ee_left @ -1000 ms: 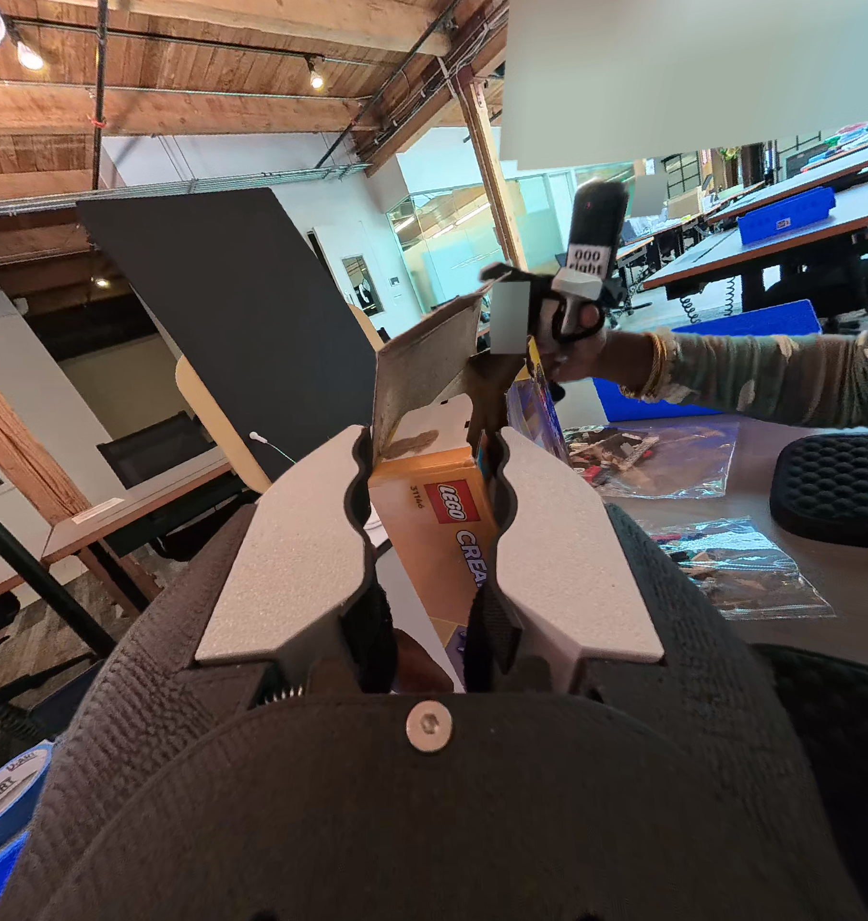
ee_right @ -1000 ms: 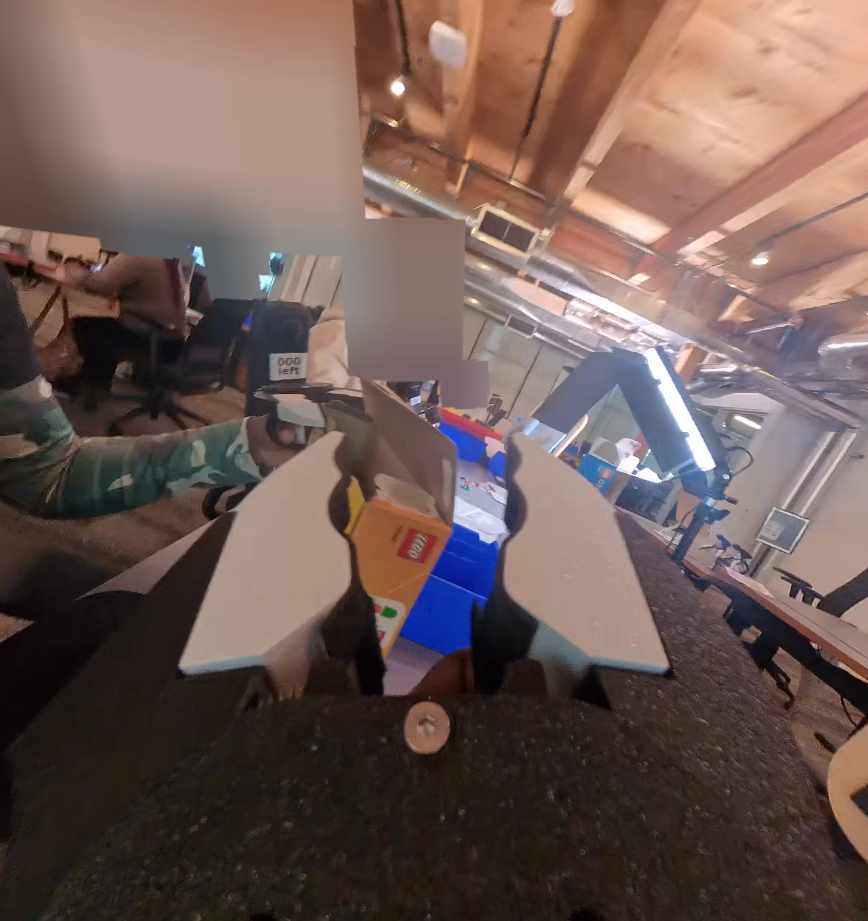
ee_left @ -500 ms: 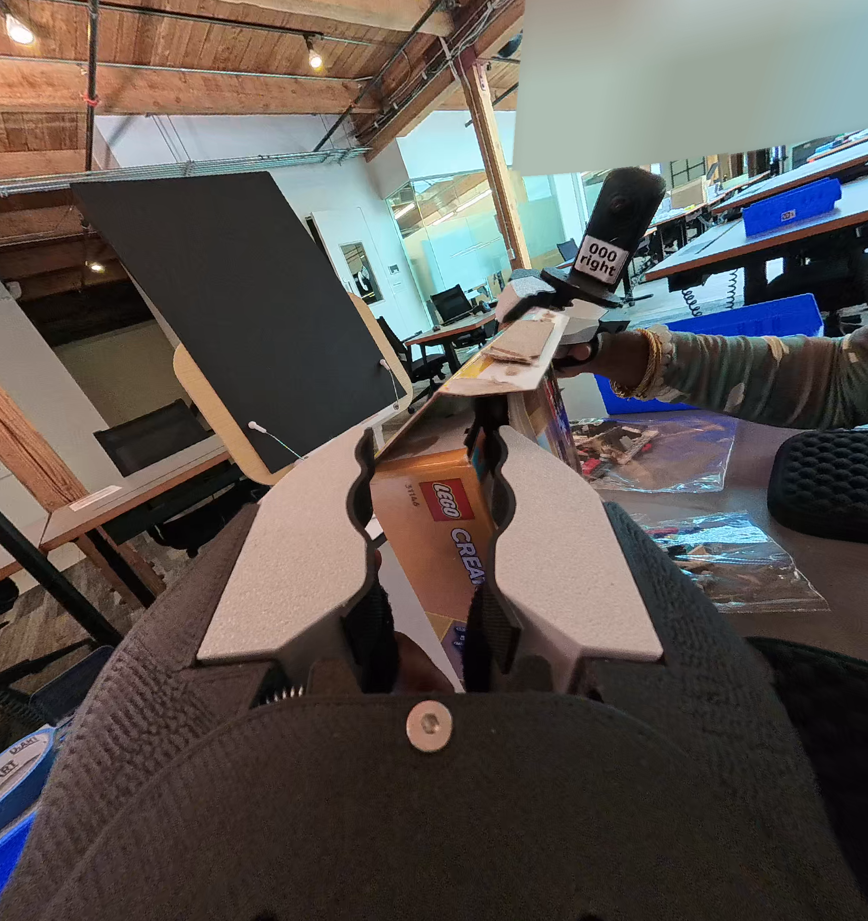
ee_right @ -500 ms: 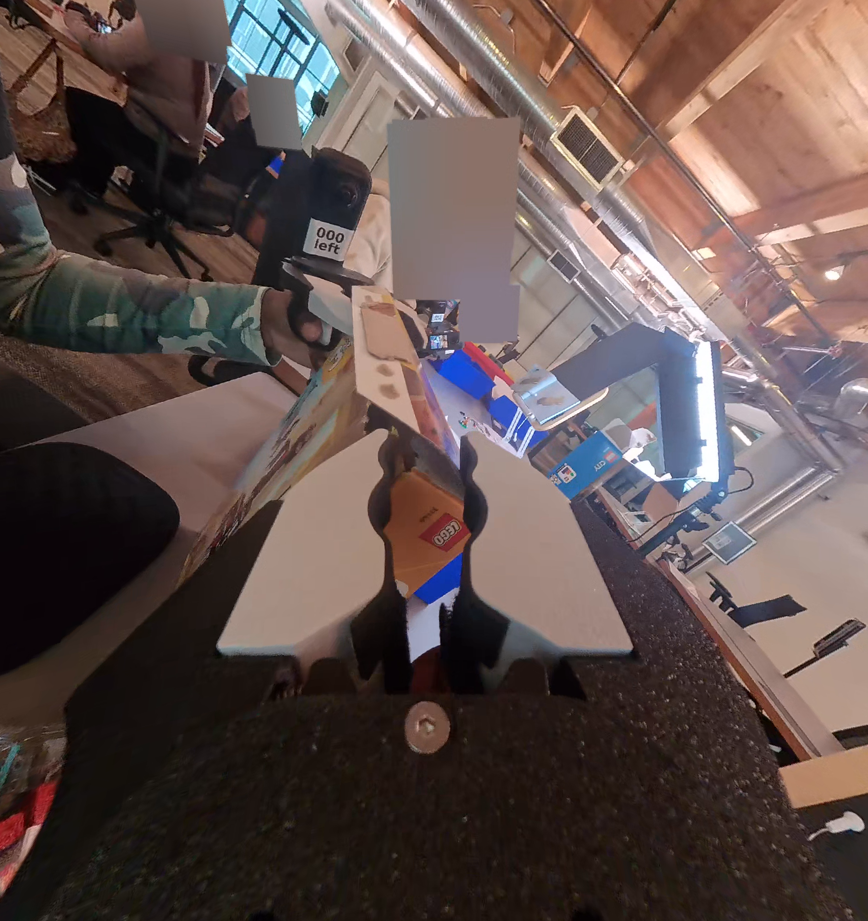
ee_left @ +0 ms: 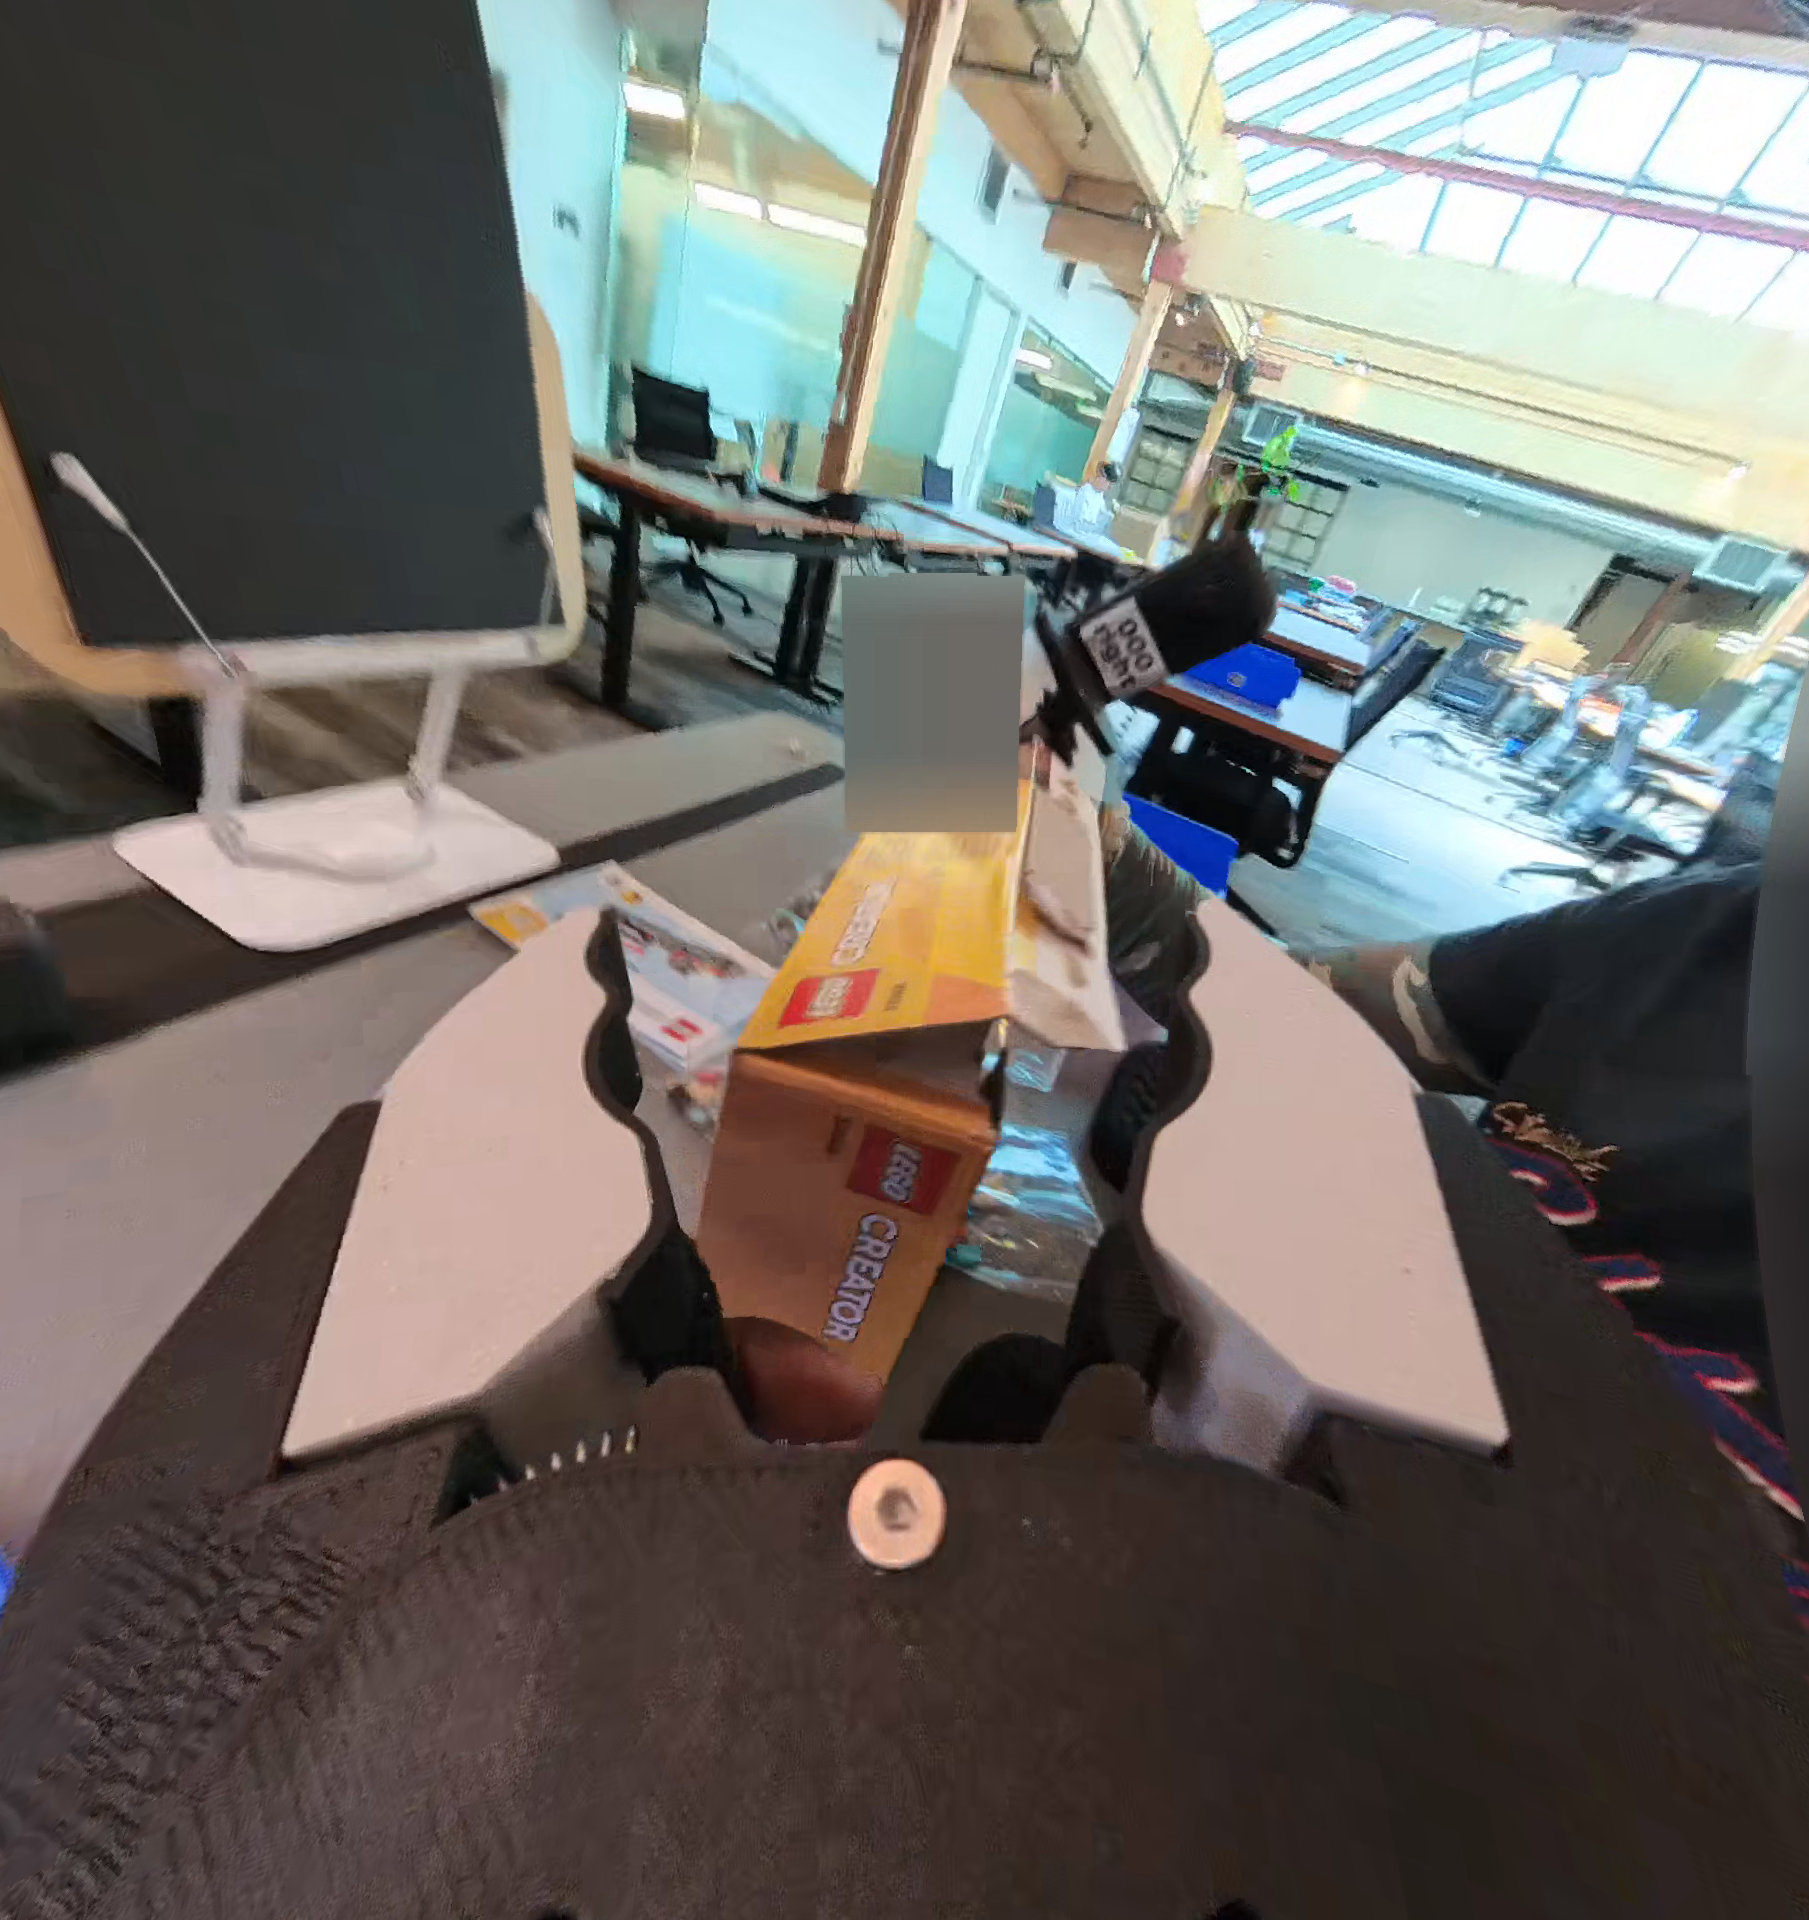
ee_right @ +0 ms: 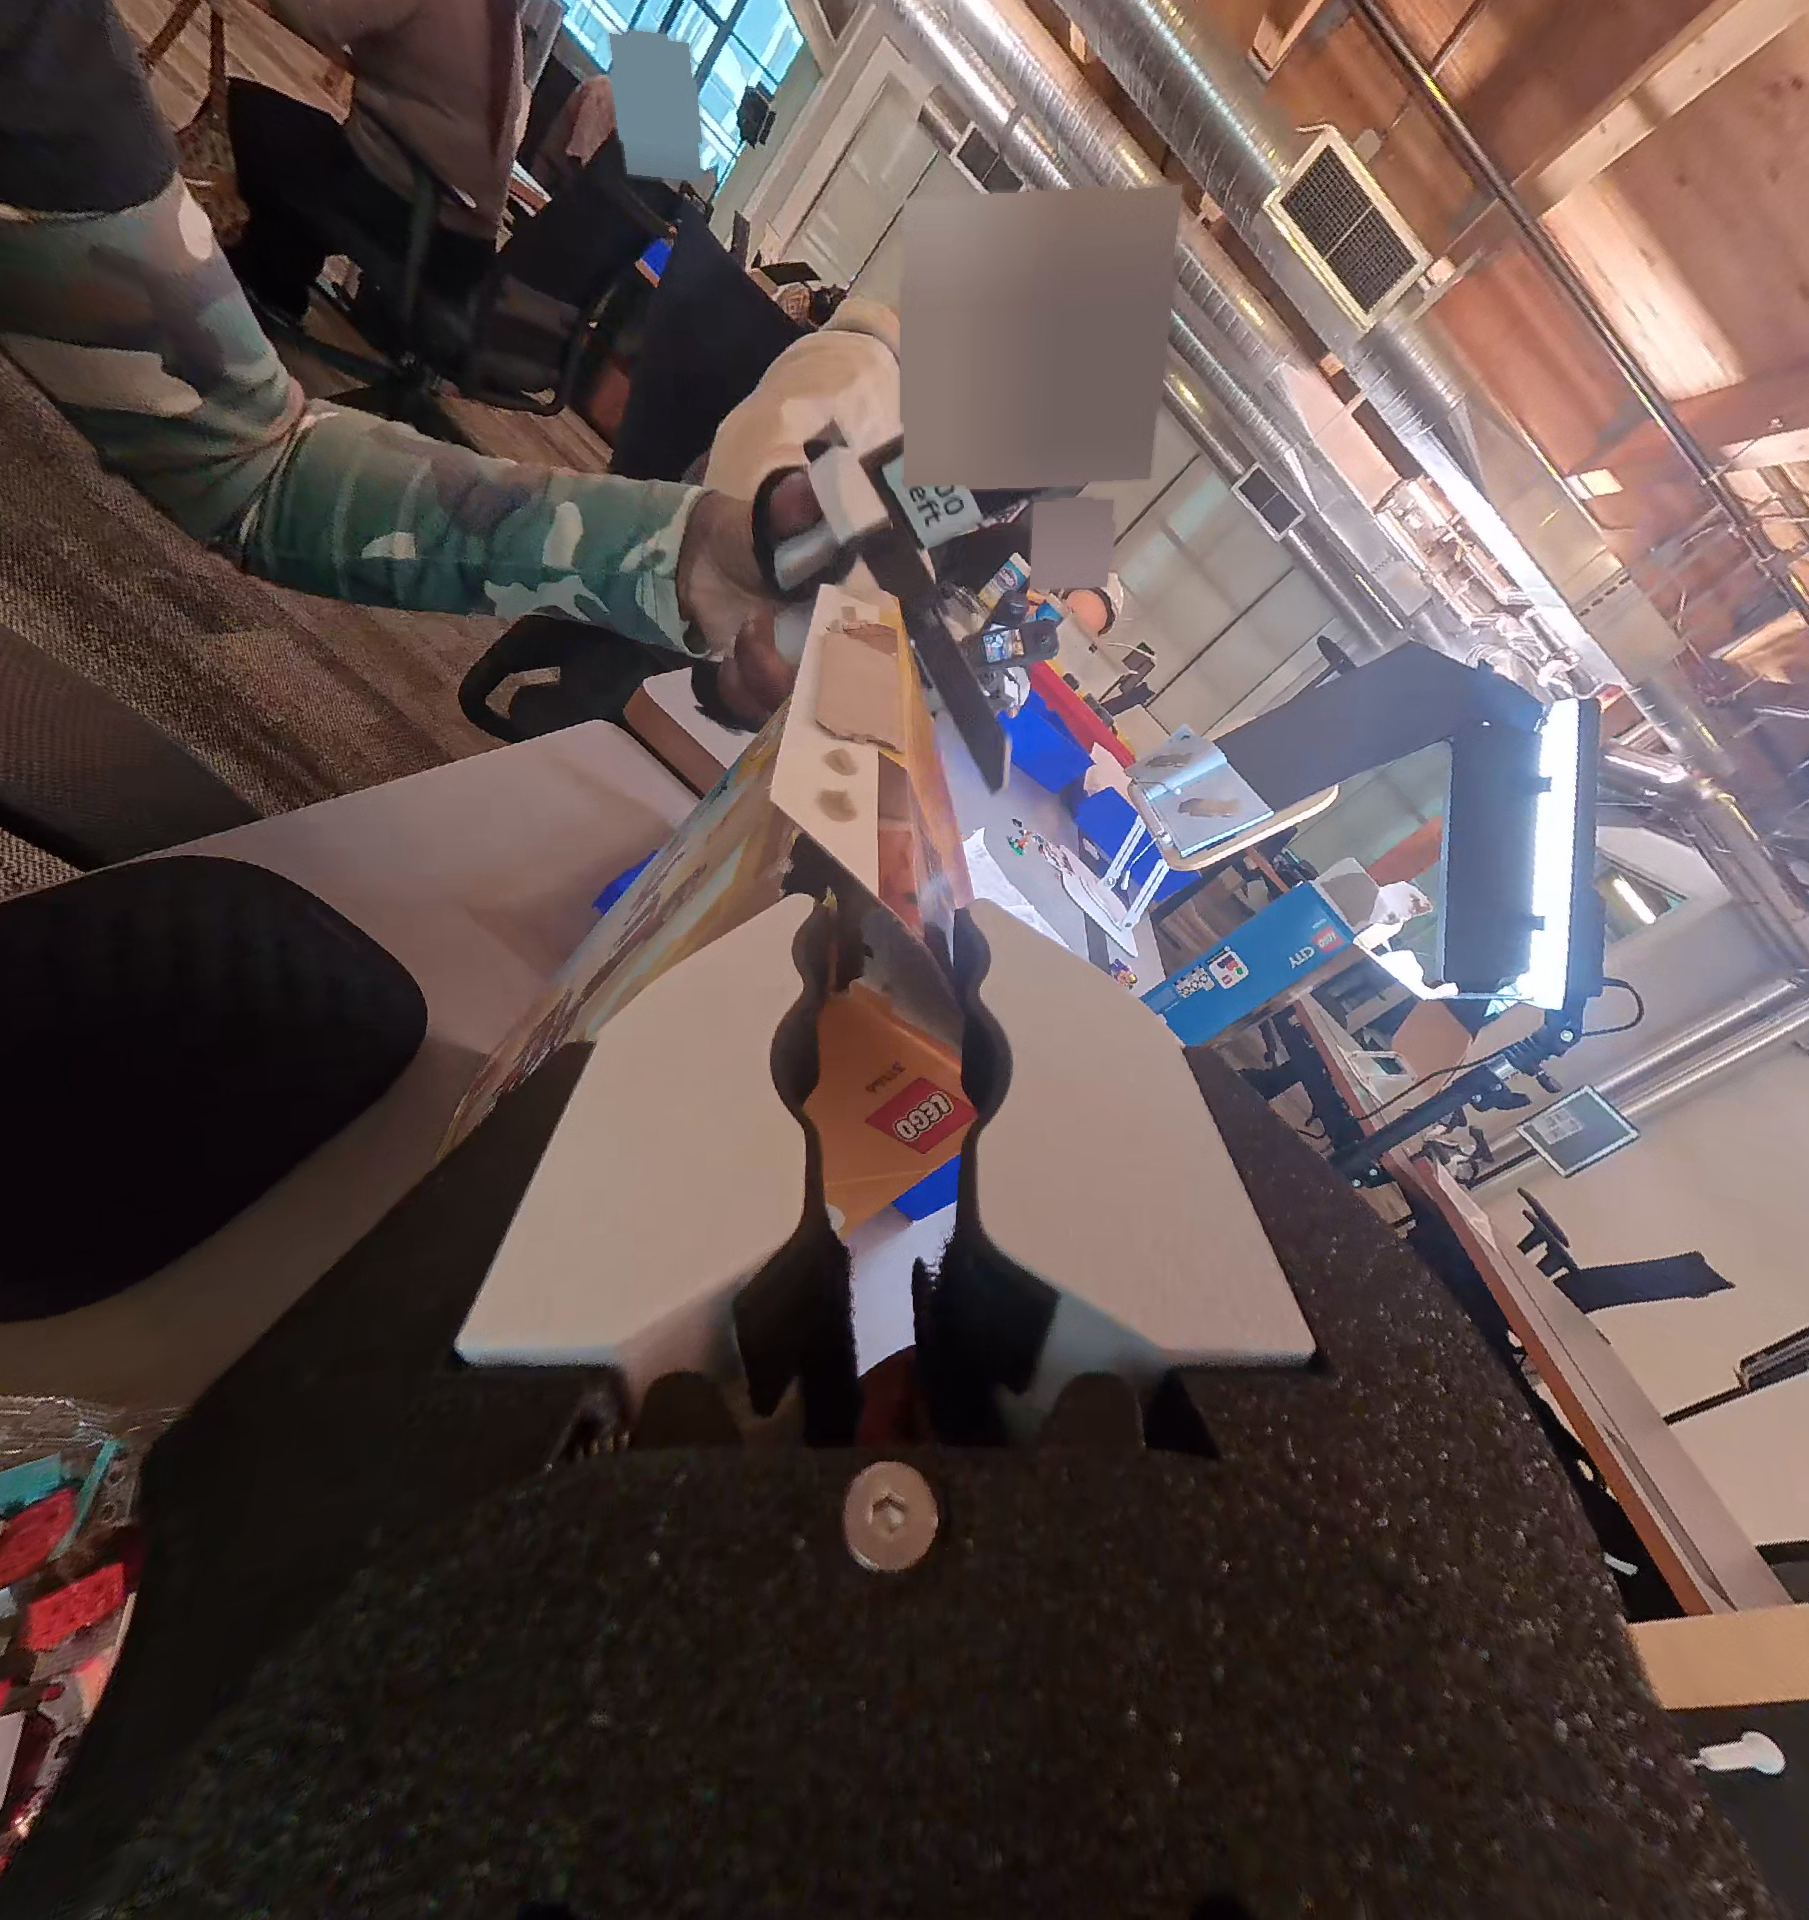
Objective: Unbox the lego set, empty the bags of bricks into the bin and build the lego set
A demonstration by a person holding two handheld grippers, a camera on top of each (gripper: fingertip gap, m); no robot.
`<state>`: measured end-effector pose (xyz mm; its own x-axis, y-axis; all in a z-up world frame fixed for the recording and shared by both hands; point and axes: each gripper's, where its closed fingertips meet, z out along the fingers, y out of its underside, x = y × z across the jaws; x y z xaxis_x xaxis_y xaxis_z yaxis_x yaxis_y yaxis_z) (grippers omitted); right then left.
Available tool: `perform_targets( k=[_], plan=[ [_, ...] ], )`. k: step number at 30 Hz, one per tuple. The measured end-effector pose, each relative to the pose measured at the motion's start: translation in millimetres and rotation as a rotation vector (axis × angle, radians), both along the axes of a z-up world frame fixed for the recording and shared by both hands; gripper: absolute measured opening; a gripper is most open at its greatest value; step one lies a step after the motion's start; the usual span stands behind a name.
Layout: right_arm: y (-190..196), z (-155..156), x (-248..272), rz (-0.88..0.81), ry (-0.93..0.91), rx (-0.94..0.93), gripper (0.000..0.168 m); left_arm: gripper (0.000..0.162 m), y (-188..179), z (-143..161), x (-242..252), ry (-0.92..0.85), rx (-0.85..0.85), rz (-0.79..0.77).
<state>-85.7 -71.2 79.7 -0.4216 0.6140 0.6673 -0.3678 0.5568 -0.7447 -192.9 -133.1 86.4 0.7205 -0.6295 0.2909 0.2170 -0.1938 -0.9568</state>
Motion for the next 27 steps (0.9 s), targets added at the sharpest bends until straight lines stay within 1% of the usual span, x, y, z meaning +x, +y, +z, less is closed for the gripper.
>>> perform_targets(
  k=[2,3,5,8,9,11,12,13,15,16,17,20,22,23,24,25,27],
  plan=[
    [0.4,0.2,-0.3,-0.005,0.0,0.002,0.023,0.096,4.5,-11.8,2.6,0.001,-0.064,-0.031],
    [0.3,0.1,-0.4,-0.005,-0.002,0.0,0.022,0.09,4.1,-13.9,5.1,0.007,-0.064,-0.045],
    [0.5,0.3,-0.6,-0.008,-0.001,-0.001,0.022,0.069,2.4,-10.0,6.4,-0.002,-0.028,-0.044],
    [1.2,3.2,-0.9,-0.014,-0.014,-0.037,0.03,0.058,2.6,-11.6,4.8,0.037,-0.01,-0.017],
    [1.1,4.9,-0.1,-0.005,-0.044,-0.087,0.041,0.057,2.3,-11.4,4.8,0.034,-0.012,-0.017],
    [-0.8,9.4,5.2,0.067,-0.175,-0.269,0.072,0.056,2.1,-11.2,3.7,0.031,-0.01,-0.008],
    [1.2,14.5,7.4,0.097,-0.236,-0.387,0.08,0.056,2.0,-11.4,2.8,0.034,-0.004,-0.003],
    [6.1,19.9,7.1,0.105,-0.277,-0.501,0.082,0.056,2.0,-11.4,1.8,0.032,-0.001,0.003],
    [17.4,23.3,0.2,0.078,-0.365,-0.688,0.082,0.055,1.8,-11.3,0.2,0.027,0.003,0.014],
    [20.3,20.7,-4.3,0.06,-0.423,-0.752,0.079,0.055,1.6,-11.3,-0.3,0.027,0.005,0.017],
    [19.6,17.0,-7.6,0.056,-0.478,-0.787,0.081,0.054,1.5,-11.3,-0.4,0.025,0.005,0.018],
    [14.9,8.5,-15.1,0.028,-0.557,-0.81,0.077,0.053,1.8,-11.3,-0.7,0.021,0.003,0.021],
    [17.6,-1.1,-22.4,-0.053,-0.582,-0.779,0.07,0.052,2.7,-10.9,-1.2,0.009,-0.002,0.023],
    [15.8,-5.9,-23.8,-0.066,-0.595,-0.747,0.066,0.052,3.2,-10.6,-1.4,0.0,-0.007,0.023],
    [14.3,-9.2,-25.3,-0.074,-0.609,-0.734,0.063,0.052,3.9,-10.7,-1.8,-0.005,-0.012,0.025],
    [12.7,-8.5,-26.1,-0.066,-0.614,-0.743,0.056,0.051,4.6,-10.8,-2.7,-0.005,-0.014,0.029],
    [12.5,-7.3,-26.9,-0.059,-0.629,-0.749,0.054,0.051,4.9,-10.7,-3.3,-0.009,-0.025,0.026]
  ],
)
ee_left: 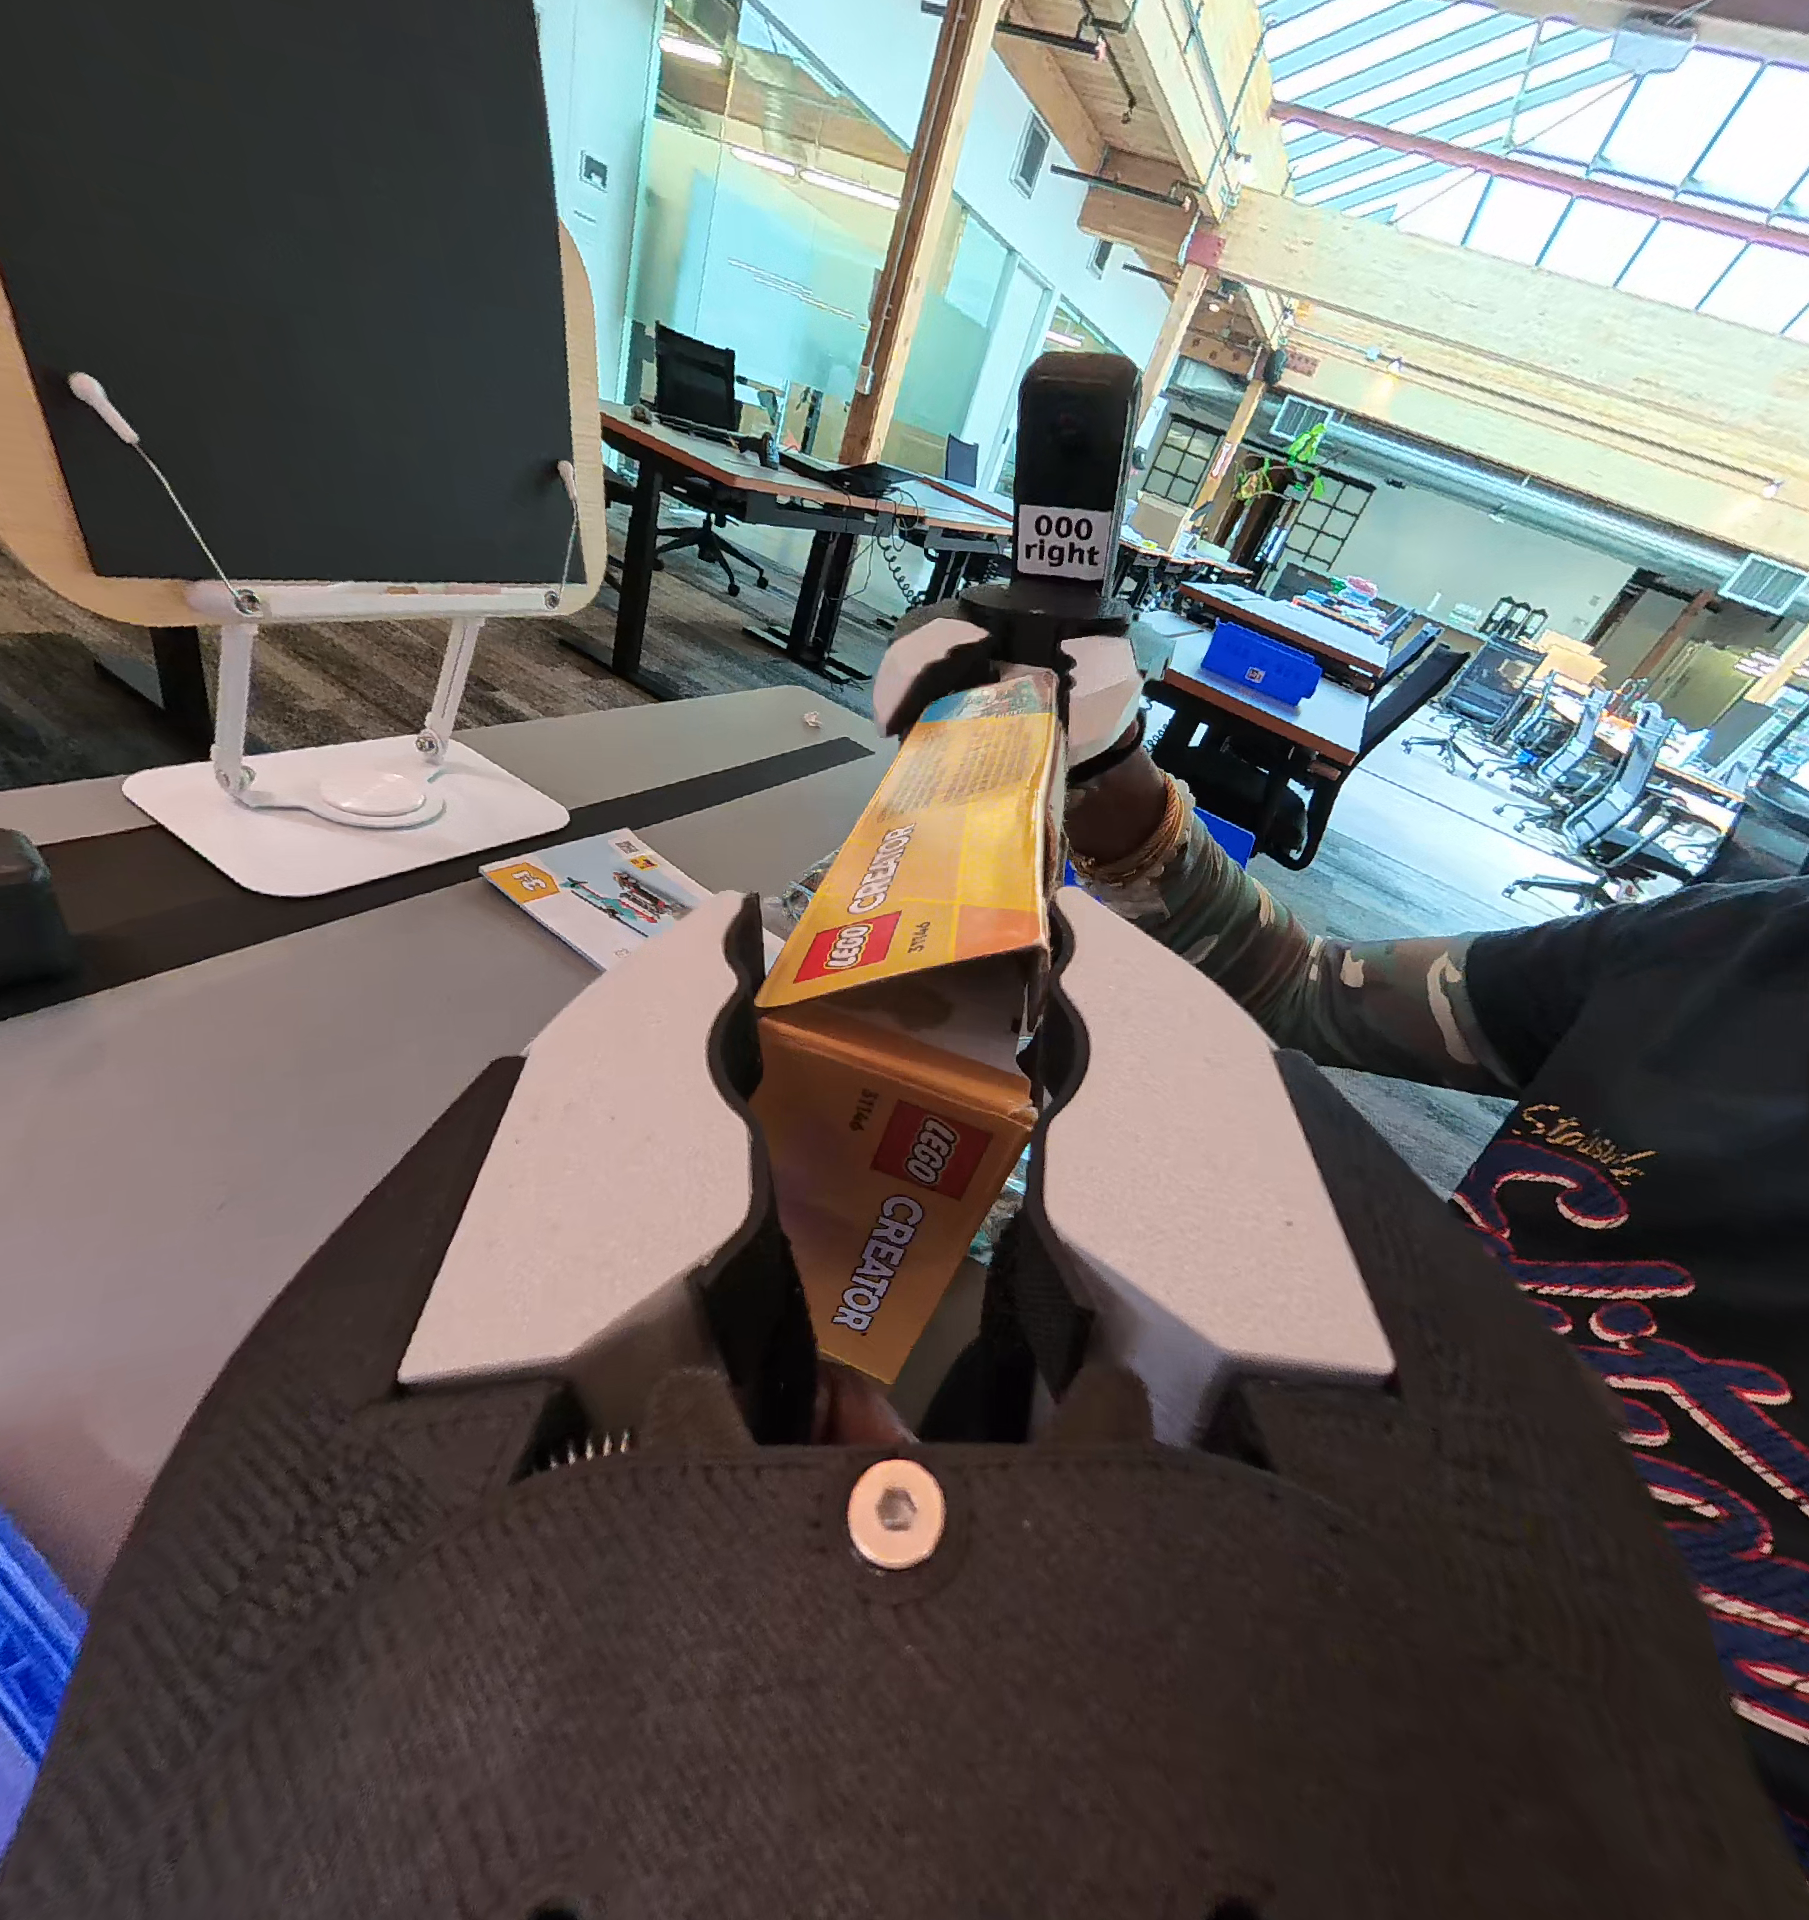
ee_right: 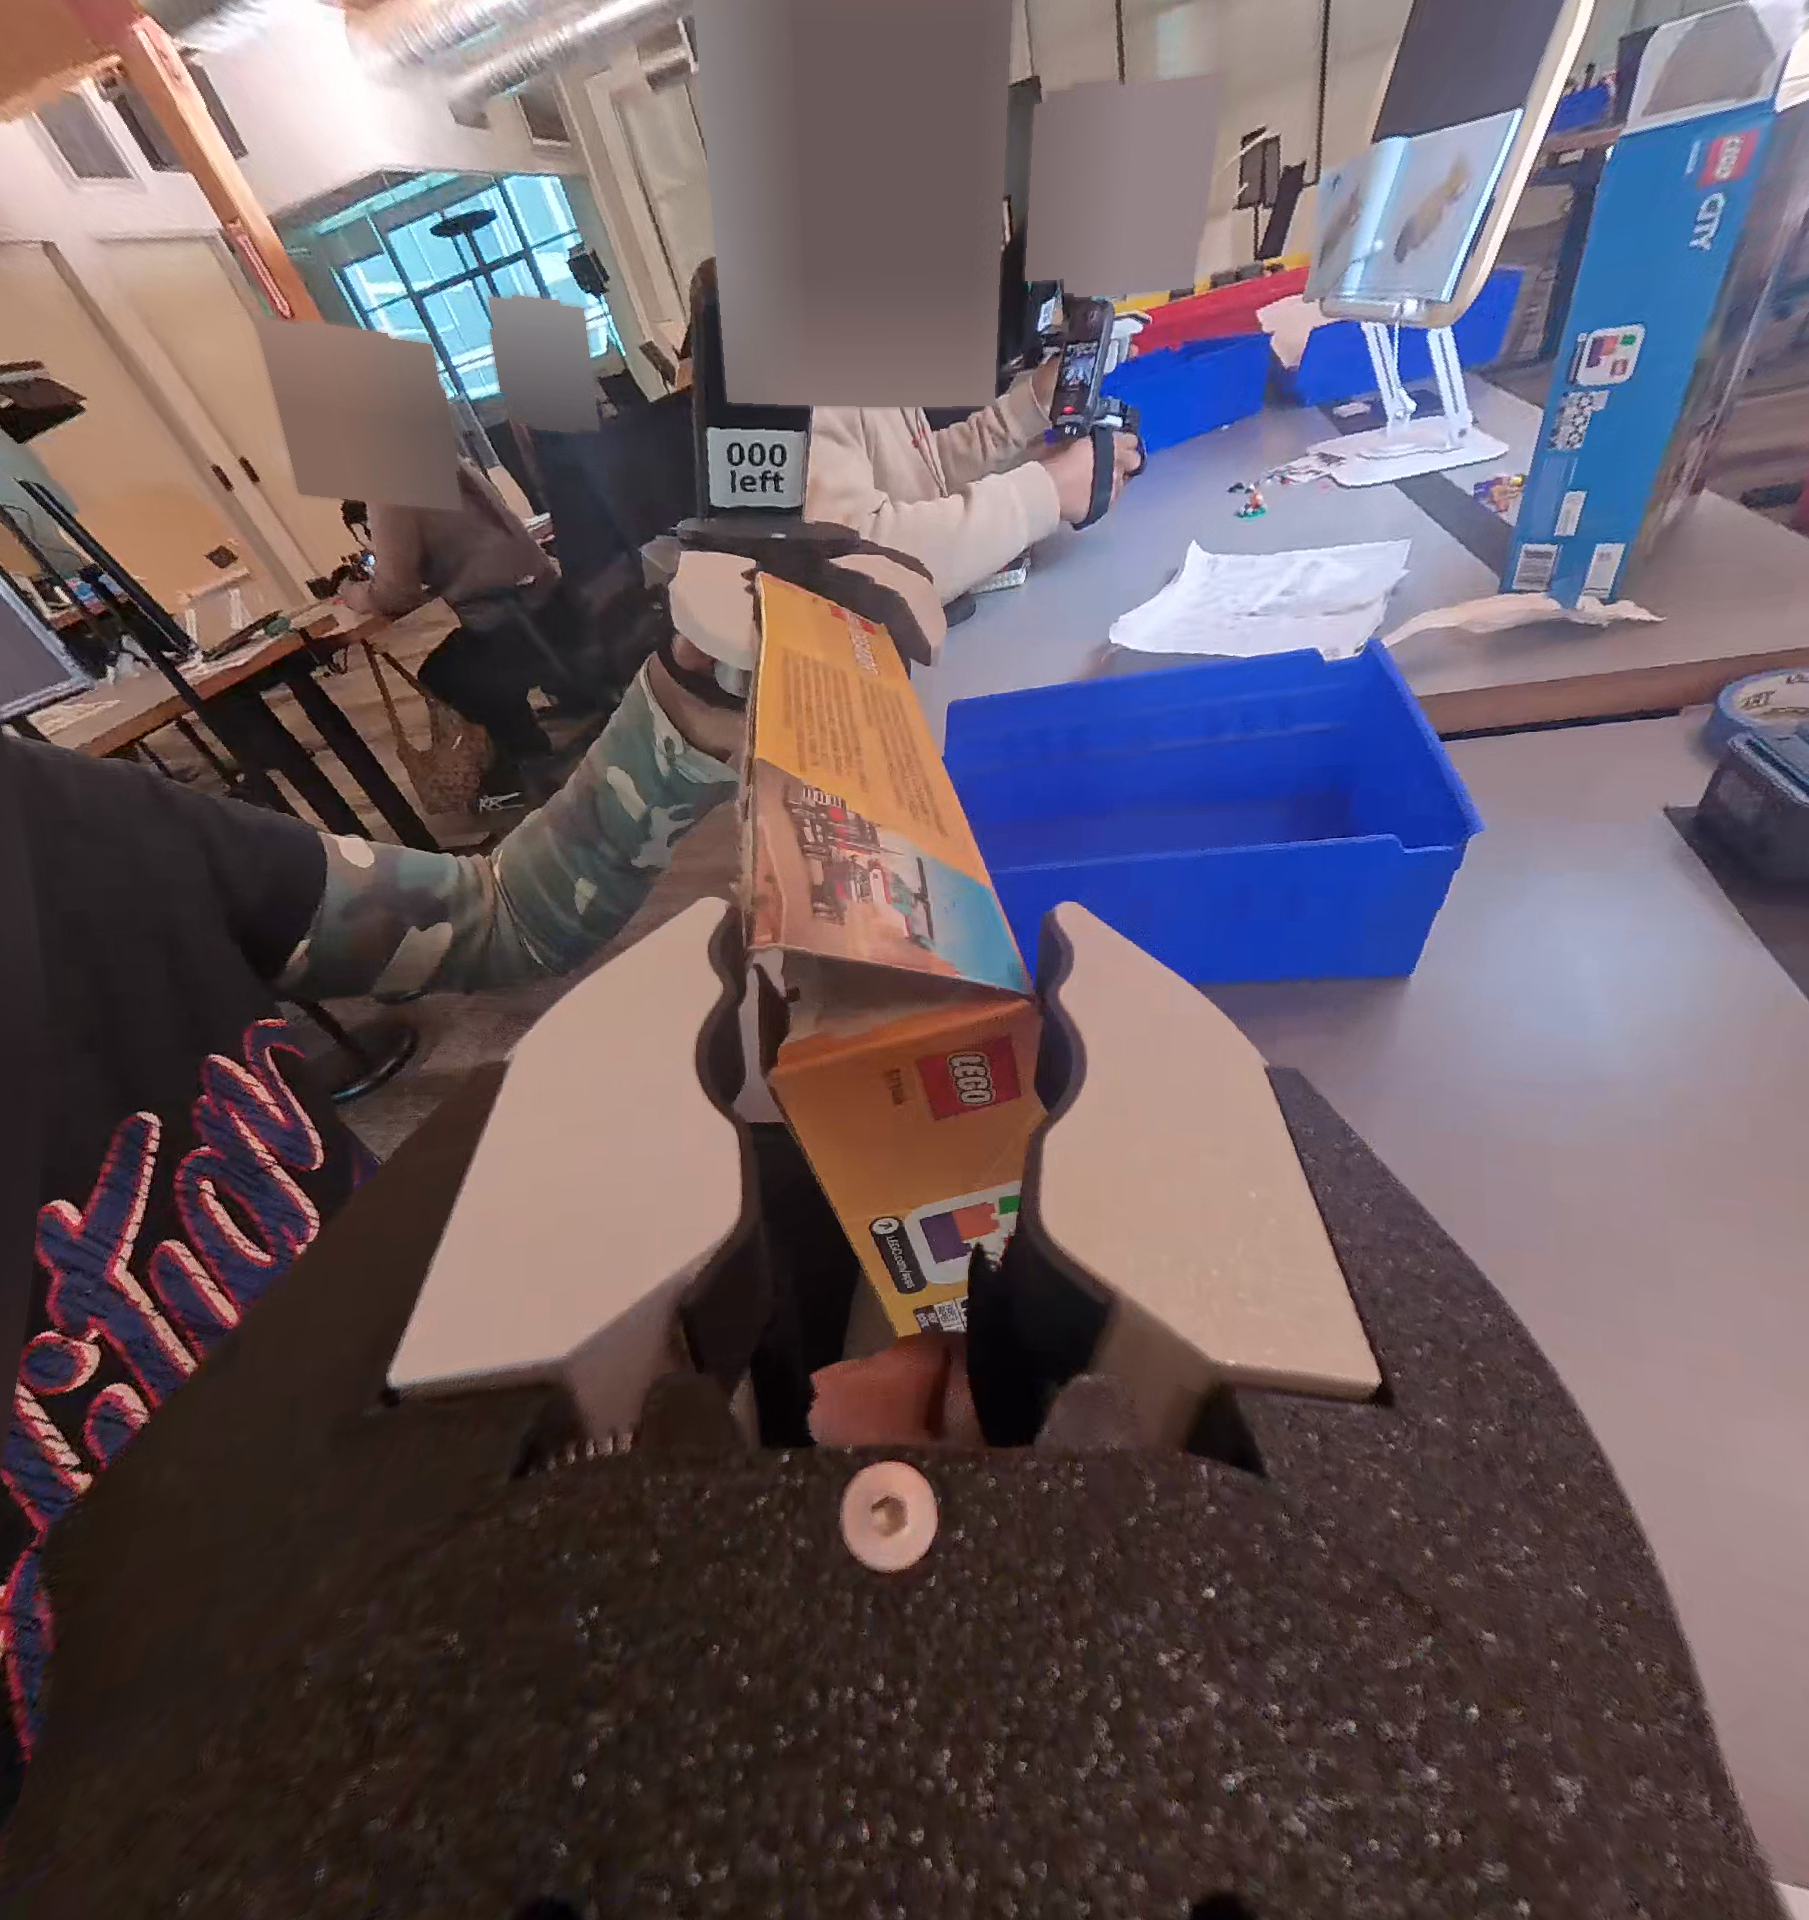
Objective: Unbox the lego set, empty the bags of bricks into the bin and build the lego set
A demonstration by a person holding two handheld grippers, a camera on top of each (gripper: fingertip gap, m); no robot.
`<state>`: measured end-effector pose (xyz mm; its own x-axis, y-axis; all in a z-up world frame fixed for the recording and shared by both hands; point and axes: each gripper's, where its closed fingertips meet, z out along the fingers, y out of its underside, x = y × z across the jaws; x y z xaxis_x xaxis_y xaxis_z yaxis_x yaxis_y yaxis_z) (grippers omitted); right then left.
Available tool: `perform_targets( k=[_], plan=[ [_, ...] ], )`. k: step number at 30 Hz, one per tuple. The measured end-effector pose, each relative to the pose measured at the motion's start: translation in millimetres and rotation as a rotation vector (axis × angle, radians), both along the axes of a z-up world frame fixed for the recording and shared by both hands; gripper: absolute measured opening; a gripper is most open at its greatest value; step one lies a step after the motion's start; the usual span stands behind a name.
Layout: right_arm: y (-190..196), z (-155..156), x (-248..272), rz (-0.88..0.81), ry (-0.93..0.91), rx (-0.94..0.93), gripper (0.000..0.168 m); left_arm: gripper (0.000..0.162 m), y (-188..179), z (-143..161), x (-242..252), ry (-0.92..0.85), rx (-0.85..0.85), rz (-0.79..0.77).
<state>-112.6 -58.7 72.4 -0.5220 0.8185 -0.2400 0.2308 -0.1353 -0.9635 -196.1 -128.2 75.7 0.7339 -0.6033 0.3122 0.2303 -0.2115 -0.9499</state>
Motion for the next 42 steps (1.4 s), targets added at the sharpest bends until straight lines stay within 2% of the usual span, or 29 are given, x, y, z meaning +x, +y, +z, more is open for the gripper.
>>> perform_targets(
  k=[7,9,13,14,16,17,18,20,22,28,36,39,42],
  plan=[
    [0.5,4.0,0.4,0.042,-0.071,-0.041,0.052,0.051,-0.1,-1.2,1.8,0.028,-0.011,-0.019],
    [2.7,9.0,0.2,0.046,-0.056,-0.074,0.044,0.051,0.3,-2.3,2.6,0.057,-0.004,-0.015],
    [3.7,10.2,1.7,0.043,0.004,0.008,0.034,0.05,1.2,-3.8,3.6,0.098,-0.004,-0.003],
    [3.9,9.8,1.8,0.036,0.006,0.026,0.037,0.05,0.9,-3.8,3.9,0.097,-0.005,-0.004],
    [5.3,5.0,1.2,0.01,-0.009,0.067,0.065,0.05,-0.1,-3.5,4.3,0.088,-0.006,-0.006],
    [6.1,0.6,0.6,-0.002,-0.027,0.089,0.069,0.05,-0.5,-3.4,4.6,0.085,-0.004,-0.006],
    [6.1,-2.6,-0.1,-0.008,-0.034,0.102,0.069,0.05,-0.7,-3.3,4.8,0.084,-0.004,-0.005],
    [4.3,-1.1,-1.1,0.003,-0.022,0.08,0.054,0.05,-0.9,-3.2,5.1,0.086,-0.004,-0.006],
    [3.9,-0.8,-0.6,0.023,-0.039,0.063,0.05,0.05,-1.2,-3.0,5.4,0.084,-0.006,-0.011],
    [4.0,-1.4,-0.4,0.067,-0.109,0.057,0.049,0.05,-1.4,-3.7,5.8,0.098,-0.034,-0.033],
    [3.6,-4.2,2.4,0.083,0.024,0.191,0.048,0.049,-5.8,-9.1,11.3,0.276,0.021,-0.03],
    [3.4,-4.3,1.1,0.088,0.02,0.194,0.047,0.049,-7.6,-8.9,11.3,0.262,-0.011,-0.056],
    [4.1,-4.5,0.0,0.077,0.011,0.201,0.047,0.057,-14.9,5.1,8.8,0.12,-0.01,-0.133]
  ],
)
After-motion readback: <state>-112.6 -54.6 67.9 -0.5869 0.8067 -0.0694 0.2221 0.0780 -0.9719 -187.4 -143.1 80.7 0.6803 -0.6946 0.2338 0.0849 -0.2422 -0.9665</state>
